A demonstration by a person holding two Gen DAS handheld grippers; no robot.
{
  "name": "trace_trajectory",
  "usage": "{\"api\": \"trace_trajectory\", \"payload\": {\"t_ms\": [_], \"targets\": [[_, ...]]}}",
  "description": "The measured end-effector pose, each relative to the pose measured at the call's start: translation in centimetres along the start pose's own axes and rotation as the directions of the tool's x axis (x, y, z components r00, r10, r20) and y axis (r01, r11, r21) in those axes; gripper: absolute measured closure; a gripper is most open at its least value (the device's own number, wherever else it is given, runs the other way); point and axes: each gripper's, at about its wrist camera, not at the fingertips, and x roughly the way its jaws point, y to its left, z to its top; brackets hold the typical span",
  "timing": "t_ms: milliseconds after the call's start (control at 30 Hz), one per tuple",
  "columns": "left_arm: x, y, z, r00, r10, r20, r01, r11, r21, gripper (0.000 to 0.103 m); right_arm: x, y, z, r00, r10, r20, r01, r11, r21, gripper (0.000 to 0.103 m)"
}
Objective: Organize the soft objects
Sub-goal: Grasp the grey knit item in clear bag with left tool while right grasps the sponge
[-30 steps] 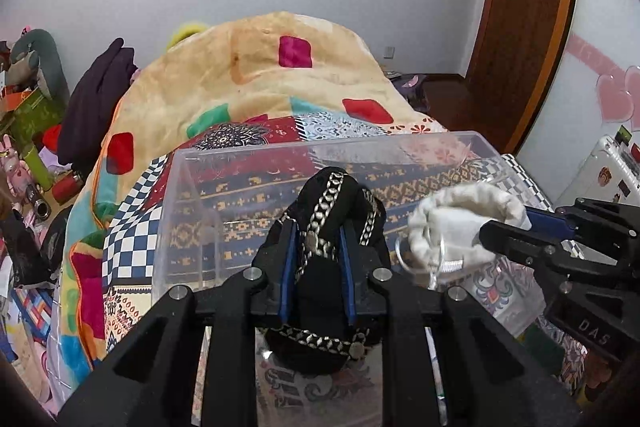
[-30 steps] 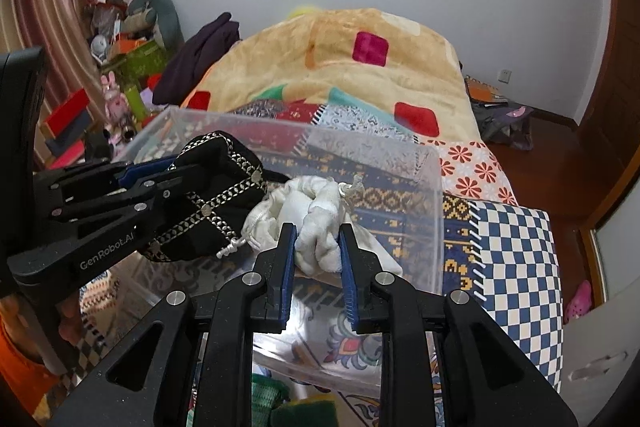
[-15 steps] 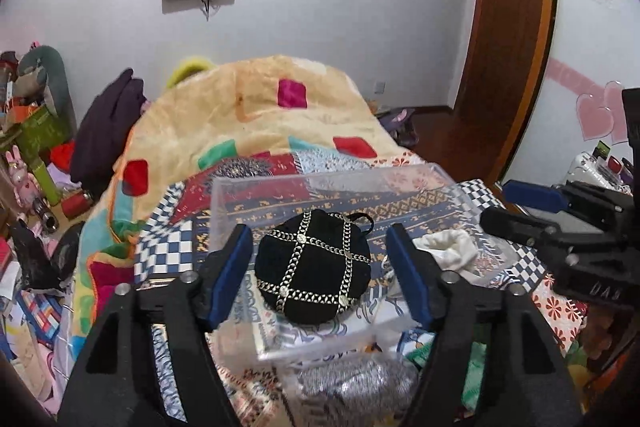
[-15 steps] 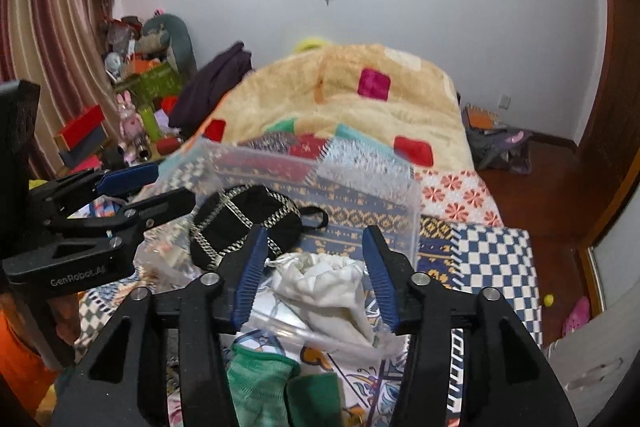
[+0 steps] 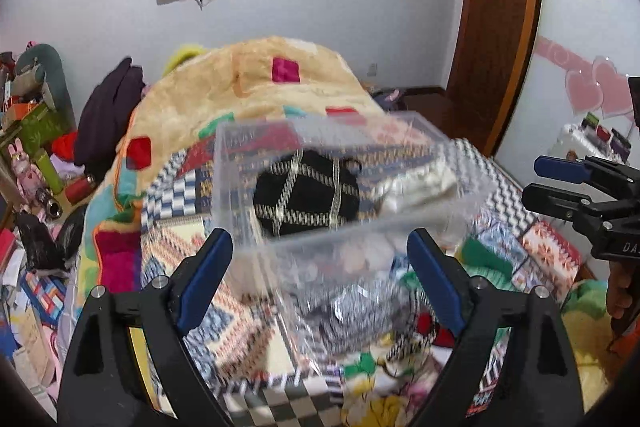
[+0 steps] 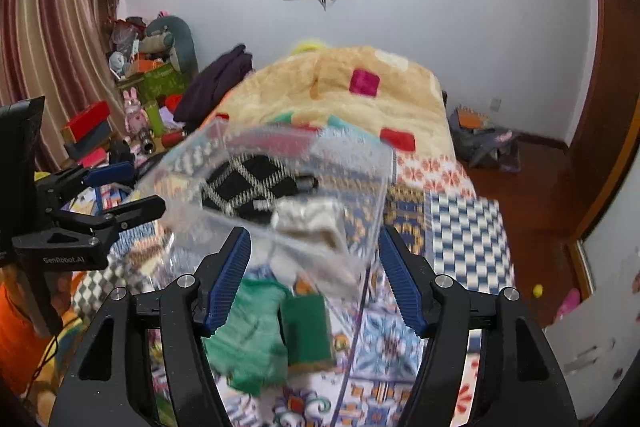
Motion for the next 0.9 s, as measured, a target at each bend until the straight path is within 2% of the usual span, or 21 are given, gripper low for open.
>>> {"api": "trace_trajectory", "payload": {"t_ms": [167,333,533,600,667,700,767,900], "targets": [[2.0,-0.1,-2.2,0.998,0.014,-0.067,-0.015,1.000,-0.017,0.013,2.0,-0.9,-2.2,0.996,-0.008,-0.084,0.011,0.999,0.033,0.040],[4.1,0.7,-3.7,0.989,-0.004,-0.145,-0.007,0.997,-0.071,0.013,3.8,-1.3,-3.4,0.990,0.009,-0.142,-0.002,0.999,0.050,0.040],[4.9,0.6,-3.6,0.985,-0.036,-0.169,0.020,0.995,-0.097,0.013,4.9,-0.6,-4.4,0.983,0.043,-0.179,-0.036,0.998,0.043,0.040],[5.2,0.3,-3.6,0.982,-0.055,-0.181,0.036,0.994,-0.101,0.013,5.0,-0.7,-4.5,0.982,0.048,-0.181,-0.040,0.998,0.048,0.042],[5.6,0.0,-3.6,0.979,-0.074,-0.192,0.053,0.992,-0.110,0.014,4.9,-0.9,-4.5,0.981,0.066,-0.181,-0.055,0.996,0.067,0.050],[5.7,-0.1,-3.6,0.978,-0.079,-0.194,0.058,0.992,-0.112,0.016,4.8,-1.0,-4.5,0.980,0.077,-0.181,-0.064,0.995,0.077,0.052],[5.9,-0.3,-3.7,0.976,-0.095,-0.197,0.074,0.991,-0.113,0.026,4.8,-1.3,-4.5,0.978,0.096,-0.184,-0.080,0.992,0.095,0.064],[5.8,-0.7,-3.8,0.973,-0.130,-0.192,0.110,0.987,-0.113,0.040,4.6,-1.6,-4.7,0.978,0.106,-0.180,-0.088,0.990,0.107,0.068]]}}
